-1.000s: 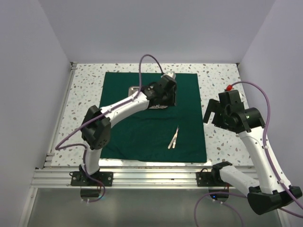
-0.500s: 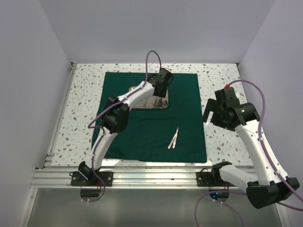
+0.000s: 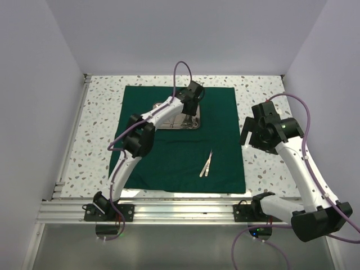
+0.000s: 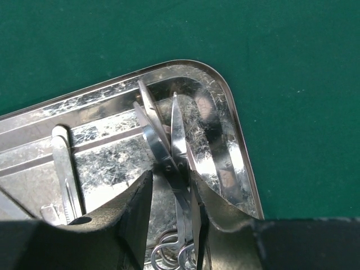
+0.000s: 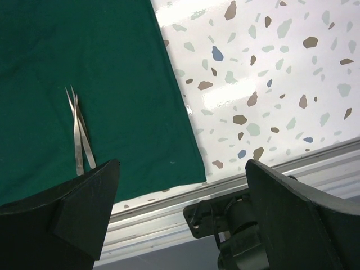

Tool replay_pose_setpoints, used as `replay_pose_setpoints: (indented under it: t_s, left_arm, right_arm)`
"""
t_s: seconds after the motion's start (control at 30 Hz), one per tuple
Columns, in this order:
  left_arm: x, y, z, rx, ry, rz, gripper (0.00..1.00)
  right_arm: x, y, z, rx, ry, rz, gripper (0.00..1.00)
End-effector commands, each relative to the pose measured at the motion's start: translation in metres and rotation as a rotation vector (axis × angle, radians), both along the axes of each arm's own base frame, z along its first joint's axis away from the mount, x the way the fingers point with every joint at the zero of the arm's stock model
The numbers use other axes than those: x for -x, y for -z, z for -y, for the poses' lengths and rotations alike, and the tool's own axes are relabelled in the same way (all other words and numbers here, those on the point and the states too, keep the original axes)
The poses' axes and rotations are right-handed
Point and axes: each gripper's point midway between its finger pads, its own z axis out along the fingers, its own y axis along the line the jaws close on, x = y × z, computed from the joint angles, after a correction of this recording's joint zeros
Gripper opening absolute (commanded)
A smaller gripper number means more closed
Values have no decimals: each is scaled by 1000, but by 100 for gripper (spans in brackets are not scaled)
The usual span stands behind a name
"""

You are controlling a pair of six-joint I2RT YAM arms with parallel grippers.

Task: Open and lay out the surgical kit
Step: Pick up the medical item from the container.

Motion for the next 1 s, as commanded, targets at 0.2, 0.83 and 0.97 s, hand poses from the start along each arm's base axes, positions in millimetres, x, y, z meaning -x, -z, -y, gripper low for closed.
replay_pose_setpoints:
  t_s: [0.2, 0.83, 0.97]
  left_arm:
    - [-2, 11, 6, 19, 38, -28, 36]
    - [-18, -98, 2, 104, -18, 131, 0]
    - [-15, -112, -7, 111, -33, 141, 0]
  right_arm:
    - [-14, -9, 2, 3, 18, 49, 98]
    - [-14, -3, -4, -31, -11, 54, 98]
    - [-14, -3, -7, -46, -23, 62, 98]
